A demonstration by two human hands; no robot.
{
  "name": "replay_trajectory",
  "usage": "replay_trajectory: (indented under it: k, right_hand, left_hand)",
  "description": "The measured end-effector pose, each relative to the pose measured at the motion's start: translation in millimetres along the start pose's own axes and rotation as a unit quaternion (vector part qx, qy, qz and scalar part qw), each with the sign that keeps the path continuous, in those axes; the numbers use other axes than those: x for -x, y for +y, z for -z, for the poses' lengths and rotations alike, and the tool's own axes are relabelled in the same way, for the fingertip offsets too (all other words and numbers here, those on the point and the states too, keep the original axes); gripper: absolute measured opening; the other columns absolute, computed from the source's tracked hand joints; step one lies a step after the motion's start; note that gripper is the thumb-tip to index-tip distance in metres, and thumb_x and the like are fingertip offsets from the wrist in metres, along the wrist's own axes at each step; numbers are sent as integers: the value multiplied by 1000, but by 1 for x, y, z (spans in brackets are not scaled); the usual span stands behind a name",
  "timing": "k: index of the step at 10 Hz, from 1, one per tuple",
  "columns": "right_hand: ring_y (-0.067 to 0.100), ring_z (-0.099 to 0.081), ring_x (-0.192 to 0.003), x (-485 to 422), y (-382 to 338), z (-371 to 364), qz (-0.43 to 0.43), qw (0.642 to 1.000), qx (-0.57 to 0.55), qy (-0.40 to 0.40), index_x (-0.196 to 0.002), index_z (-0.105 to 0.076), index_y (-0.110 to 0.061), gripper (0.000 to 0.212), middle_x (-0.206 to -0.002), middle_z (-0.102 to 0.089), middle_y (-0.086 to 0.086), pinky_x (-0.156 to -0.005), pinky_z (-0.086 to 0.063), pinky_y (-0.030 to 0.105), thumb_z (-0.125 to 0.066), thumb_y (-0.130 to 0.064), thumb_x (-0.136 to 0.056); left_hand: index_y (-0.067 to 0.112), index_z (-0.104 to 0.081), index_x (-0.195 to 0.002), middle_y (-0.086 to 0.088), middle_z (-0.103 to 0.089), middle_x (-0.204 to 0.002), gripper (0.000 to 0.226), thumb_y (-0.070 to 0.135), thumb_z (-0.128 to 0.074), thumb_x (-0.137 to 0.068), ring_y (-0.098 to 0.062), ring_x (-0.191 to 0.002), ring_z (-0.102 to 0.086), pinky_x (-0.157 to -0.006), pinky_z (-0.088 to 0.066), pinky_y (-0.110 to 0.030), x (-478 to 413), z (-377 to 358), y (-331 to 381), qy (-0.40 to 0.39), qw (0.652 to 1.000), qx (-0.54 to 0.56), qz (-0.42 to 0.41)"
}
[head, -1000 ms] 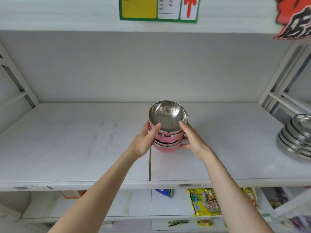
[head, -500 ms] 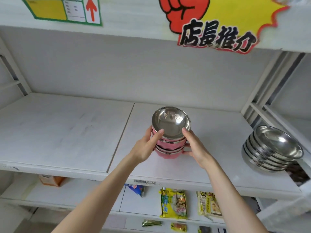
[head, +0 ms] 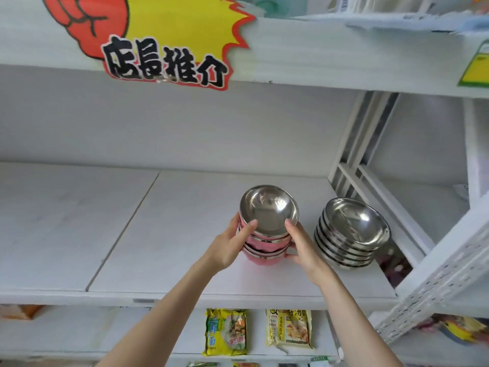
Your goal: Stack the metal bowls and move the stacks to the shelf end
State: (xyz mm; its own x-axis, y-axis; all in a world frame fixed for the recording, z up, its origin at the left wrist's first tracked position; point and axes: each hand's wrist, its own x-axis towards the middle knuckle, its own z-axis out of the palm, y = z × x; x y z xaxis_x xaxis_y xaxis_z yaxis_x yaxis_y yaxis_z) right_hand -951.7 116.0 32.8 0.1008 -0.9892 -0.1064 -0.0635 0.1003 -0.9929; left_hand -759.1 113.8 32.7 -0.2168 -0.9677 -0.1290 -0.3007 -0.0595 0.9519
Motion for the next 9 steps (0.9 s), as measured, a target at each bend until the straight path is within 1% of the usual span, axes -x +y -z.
replay_trajectory:
  k: [1, 2, 3, 4, 6, 7, 8, 9]
  right_hand:
    - [-5, -61, -100, -5, 6, 20, -6, 1000, 1, -9, -115, -52, -43, 26, -110, -63, -26, -76, -48, 23, -45, -53, -92]
    - [-10, -61, -97, -9, 13, 34, -1, 1000, -3, -13, -114, -53, -40, 21, -106, -65, -29, -78, -47, 22, -43, -47, -96]
    - [-7, -59, -102, -12, 19, 41, -13, 1000, -12, -20, -118, -51, -40, 26, -113, -61, -26, -80, -47, 26, -45, -49, -95]
    - [-12, -59, -97, -18, 23, 44, -10, 1000, -18, -24, -118, -50, -40, 24, -113, -60, -26, -79, -47, 25, -46, -48, -96]
    - [-8, -54, -107, -21, 28, 44, -5, 1000, -12, -28, -126, -47, -38, 33, -119, -57, -25, -91, -44, 31, -46, -49, -95]
    - [-4, -51, -114, -19, 29, 46, 8, 1000, -4, -29, -134, -45, -33, 43, -125, -55, -22, -100, -40, 34, -47, -50, -95]
    - [0, -49, -122, -18, 31, 46, 26, 999, 8, -20, -139, -43, -26, 52, -132, -55, -15, -103, -37, 29, -47, -51, -94]
    - [4, -48, -126, -12, 31, 43, 71, 995, 72, 27, -134, -45, -31, 43, -130, -55, -16, -98, -37, 18, -45, -50, -96]
  left_hand:
    - [51, -23, -147, 11, -47, -149, 97, 96, -37, -63, -21, -136, -44, -111, -39, -48, -7, -20, 2, 7, 1000, -3, 4]
    - [55, -24, -145, 12, -49, -146, 92, 95, -38, -64, -20, -134, -46, -111, -39, -48, -13, -32, 2, 10, 1000, -5, 7]
    - [58, -26, -143, 13, -51, -143, 87, 94, -39, -65, -17, -128, -51, -109, -41, -47, -17, -38, -1, 13, 1000, -9, 14]
    - [60, -26, -141, 17, -54, -139, 83, 93, -39, -66, -12, -118, -57, -107, -44, -45, -21, -39, -3, 17, 1000, -20, 18]
    - [68, -24, -137, 24, -53, -134, 73, 91, -40, -70, -9, -121, -54, -106, -45, -43, -23, -40, -5, 9, 1000, -18, 23]
    - [66, -22, -139, 22, -51, -138, 76, 91, -40, -69, -12, -124, -52, -108, -42, -45, -21, -40, -4, 6, 1000, -21, 21]
    - [59, -20, -145, 15, -48, -146, 86, 93, -37, -67, -16, -134, -45, -113, -35, -45, -19, -41, -3, 17, 999, -41, 17]
    - [48, -16, -151, 2, -53, -143, 88, 89, -25, -74, -24, -130, -50, -108, -39, -42, -12, -44, 1, 83, 985, -148, -3]
